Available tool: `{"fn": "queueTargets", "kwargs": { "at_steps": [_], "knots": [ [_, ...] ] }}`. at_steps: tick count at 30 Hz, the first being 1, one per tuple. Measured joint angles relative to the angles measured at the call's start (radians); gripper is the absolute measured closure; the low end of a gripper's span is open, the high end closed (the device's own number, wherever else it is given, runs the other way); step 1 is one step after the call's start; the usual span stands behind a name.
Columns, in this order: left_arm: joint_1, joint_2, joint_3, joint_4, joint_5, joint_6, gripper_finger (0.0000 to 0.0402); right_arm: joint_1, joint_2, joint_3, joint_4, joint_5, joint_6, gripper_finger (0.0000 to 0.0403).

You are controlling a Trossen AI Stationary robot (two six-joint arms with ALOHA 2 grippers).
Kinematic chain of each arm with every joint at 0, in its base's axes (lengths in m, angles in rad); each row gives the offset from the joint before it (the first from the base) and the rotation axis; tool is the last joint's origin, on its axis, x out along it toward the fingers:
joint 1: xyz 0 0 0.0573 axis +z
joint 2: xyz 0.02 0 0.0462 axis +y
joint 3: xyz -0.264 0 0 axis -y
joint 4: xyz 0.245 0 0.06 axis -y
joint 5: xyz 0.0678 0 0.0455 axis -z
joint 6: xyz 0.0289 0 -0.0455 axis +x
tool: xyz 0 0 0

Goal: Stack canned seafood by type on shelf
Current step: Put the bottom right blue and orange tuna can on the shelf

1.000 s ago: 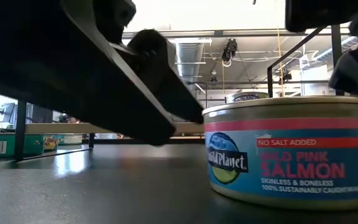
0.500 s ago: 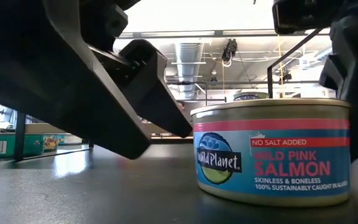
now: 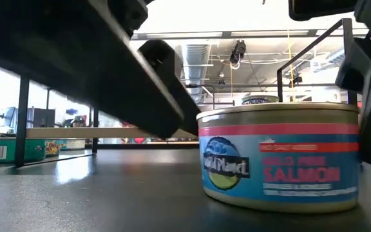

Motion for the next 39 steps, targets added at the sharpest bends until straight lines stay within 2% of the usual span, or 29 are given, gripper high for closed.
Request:
{"fn": "queueTargets", "kwargs": {
  "at_steps": [13, 18, 23, 30, 39],
  "knots": [
    [-0.063, -0.003, 0.058, -0.106, 0.002, -0.149, 0.0033, -0.004, 0.000, 0.000, -0.055, 0.017, 0.028, 0.0390],
    [-0.063, -0.005, 0.031, -0.117, -0.082, -0.201, 0.0035, 0.017, 0.000, 0.000, -0.056, -0.013, 0.033, 0.0390],
    [-0.053, -0.004, 0.020, -0.109, -0.155, -0.174, 0.0034, 0.037, 0.000, 0.000, -0.056, -0.018, 0.038, 0.0390],
    [-0.018, -0.002, 0.019, -0.081, -0.151, -0.064, 0.0013, 0.034, 0.000, 0.000, -0.056, -0.012, 0.031, 0.0390],
    [-0.014, 0.031, 0.019, -0.042, -0.124, -0.056, 0.0002, 0.027, 0.000, -0.002, -0.056, -0.009, -0.022, 0.0390]
  ]
}}
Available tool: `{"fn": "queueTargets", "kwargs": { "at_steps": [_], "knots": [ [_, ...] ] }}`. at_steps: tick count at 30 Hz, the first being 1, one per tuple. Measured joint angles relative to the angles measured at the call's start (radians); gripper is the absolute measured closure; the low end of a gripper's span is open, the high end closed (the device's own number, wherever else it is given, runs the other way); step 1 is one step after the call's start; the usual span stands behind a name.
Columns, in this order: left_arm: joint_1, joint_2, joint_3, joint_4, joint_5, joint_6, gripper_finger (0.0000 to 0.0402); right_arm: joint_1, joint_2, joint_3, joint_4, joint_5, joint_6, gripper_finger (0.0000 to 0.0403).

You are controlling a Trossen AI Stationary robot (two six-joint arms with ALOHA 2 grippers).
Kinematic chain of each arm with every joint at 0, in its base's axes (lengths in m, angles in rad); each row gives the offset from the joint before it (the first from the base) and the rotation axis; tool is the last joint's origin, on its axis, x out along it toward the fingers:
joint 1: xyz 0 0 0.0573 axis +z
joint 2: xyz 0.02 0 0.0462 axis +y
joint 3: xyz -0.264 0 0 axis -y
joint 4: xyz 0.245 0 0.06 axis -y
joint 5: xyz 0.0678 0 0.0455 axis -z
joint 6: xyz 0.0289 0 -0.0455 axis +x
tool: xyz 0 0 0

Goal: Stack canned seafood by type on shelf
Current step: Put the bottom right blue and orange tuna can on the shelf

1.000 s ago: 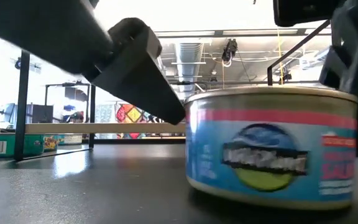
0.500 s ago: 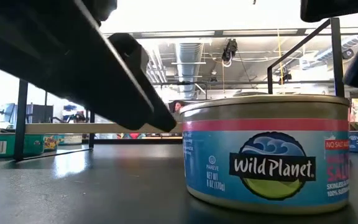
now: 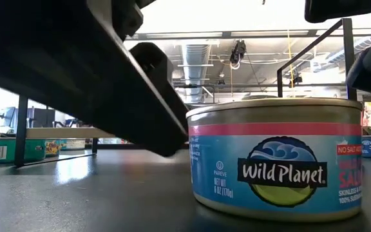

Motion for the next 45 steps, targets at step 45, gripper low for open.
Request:
{"fn": "queueTargets", "kwargs": {
  "at_steps": [45],
  "knots": [
    [0.000, 0.224, 0.065, 0.388, -0.098, -0.027, 0.0010, -0.075, -0.001, 0.000, 0.092, 0.017, -0.060, 0.0390]
  ]
}}
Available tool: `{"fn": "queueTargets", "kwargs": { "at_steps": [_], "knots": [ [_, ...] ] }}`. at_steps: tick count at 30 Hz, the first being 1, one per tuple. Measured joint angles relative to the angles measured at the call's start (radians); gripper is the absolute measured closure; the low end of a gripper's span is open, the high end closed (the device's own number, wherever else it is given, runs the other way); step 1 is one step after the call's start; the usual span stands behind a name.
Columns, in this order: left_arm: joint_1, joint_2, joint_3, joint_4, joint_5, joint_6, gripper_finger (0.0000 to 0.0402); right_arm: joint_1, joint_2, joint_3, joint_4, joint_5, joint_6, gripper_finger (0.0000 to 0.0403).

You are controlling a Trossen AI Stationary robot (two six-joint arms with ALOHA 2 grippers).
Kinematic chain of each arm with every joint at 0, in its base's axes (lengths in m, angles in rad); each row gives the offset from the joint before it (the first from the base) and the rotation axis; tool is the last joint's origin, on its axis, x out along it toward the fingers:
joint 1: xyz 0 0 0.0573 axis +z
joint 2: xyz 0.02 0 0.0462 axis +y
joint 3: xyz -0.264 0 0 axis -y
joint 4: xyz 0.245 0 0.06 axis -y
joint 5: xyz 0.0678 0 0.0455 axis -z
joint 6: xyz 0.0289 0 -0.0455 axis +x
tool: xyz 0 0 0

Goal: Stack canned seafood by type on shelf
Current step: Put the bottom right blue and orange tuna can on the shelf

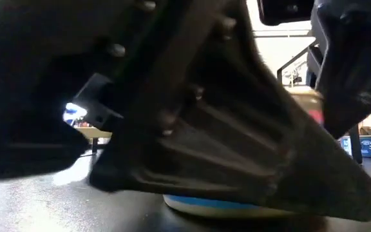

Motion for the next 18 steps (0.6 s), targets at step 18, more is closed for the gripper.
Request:
{"fn": "queueTargets", "kwargs": {
  "at_steps": [18],
  "knots": [
    [-0.003, -0.031, 0.169, -0.364, 0.043, 0.014, 0.0035, 0.038, -0.100, 0.004, -0.160, -0.098, 0.005, 0.0390]
  ]
}}
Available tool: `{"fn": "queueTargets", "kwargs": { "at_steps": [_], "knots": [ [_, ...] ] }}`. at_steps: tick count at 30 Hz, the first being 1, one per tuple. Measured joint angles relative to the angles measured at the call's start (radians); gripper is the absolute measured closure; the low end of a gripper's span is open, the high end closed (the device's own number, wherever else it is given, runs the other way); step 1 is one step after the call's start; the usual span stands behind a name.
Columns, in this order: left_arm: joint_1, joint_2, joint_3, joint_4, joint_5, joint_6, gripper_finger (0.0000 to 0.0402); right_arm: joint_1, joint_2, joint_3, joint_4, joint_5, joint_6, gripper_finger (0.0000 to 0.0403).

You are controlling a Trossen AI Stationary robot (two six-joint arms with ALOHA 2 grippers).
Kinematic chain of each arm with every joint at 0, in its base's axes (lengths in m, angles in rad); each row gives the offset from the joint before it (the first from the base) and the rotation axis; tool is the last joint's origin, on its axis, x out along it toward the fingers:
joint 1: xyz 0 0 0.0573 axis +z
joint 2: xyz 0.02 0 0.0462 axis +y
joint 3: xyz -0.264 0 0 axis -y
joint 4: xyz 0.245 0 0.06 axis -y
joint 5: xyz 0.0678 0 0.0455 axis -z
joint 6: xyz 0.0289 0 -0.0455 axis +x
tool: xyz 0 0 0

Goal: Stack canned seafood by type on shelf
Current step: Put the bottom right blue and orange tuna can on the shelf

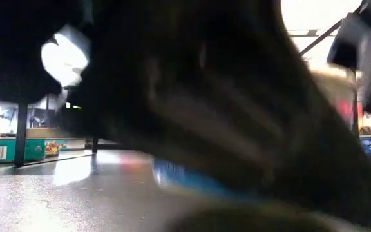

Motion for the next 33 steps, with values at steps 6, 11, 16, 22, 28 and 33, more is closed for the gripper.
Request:
{"fn": "queueTargets", "kwargs": {
  "at_steps": [6, 11, 16, 22, 28, 33],
  "knots": [
    [0.019, -0.105, 0.002, -0.037, 0.001, 0.007, 0.0025, 0.040, -0.117, 0.000, -0.118, 0.041, 0.019, 0.0390],
    [0.081, -0.195, -0.003, -0.114, -0.003, 0.024, 0.0031, 0.041, -0.204, 0.000, -0.128, 0.159, -0.035, 0.0390],
    [0.155, -0.235, -0.004, -0.148, 0.007, 0.024, 0.0031, 0.004, -0.270, 0.000, -0.098, 0.248, -0.207, 0.0390],
    [0.227, -0.244, -0.005, -0.167, 0.063, 0.047, 0.0028, -0.079, -0.320, 0.000, -0.094, 0.236, -0.399, 0.0390],
    [0.319, -0.244, -0.005, -0.186, 0.136, 0.147, 0.0031, -0.199, -0.335, -0.001, -0.133, 0.235, -0.578, 0.0390],
    [0.401, -0.242, -0.007, -0.182, 0.170, 0.234, 0.0008, -0.321, -0.325, -0.007, -0.191, 0.168, -0.634, 0.0390]
  ]
}}
